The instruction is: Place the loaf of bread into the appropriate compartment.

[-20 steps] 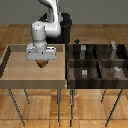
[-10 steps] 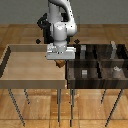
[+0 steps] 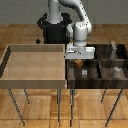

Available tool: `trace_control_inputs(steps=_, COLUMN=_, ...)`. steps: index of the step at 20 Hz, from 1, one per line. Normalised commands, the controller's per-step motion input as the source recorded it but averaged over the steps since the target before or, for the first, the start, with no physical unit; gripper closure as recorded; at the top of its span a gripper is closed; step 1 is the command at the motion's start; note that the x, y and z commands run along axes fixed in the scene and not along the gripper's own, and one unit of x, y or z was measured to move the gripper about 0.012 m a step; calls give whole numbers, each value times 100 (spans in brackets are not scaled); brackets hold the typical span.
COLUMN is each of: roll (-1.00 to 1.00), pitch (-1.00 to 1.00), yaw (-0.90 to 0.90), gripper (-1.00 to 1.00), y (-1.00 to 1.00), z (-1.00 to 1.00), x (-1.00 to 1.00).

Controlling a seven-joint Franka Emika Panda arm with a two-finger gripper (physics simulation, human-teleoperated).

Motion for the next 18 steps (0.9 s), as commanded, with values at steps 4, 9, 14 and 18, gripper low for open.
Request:
trace_control_inputs(steps=4, roll=0, pitch=0, yaw=0, gripper=-100, y=25, z=0, x=0)
trace_control_inputs(steps=9, roll=0, pitch=0, yaw=0, gripper=-100, y=0, z=0, x=0)
trace_control_inputs(steps=14, roll=0, pitch=0, yaw=0, gripper=-100, y=0, z=0, x=0)
trace_control_inputs(steps=18, roll=0, pitch=0, yaw=0, gripper=-100, y=0, z=0, x=0)
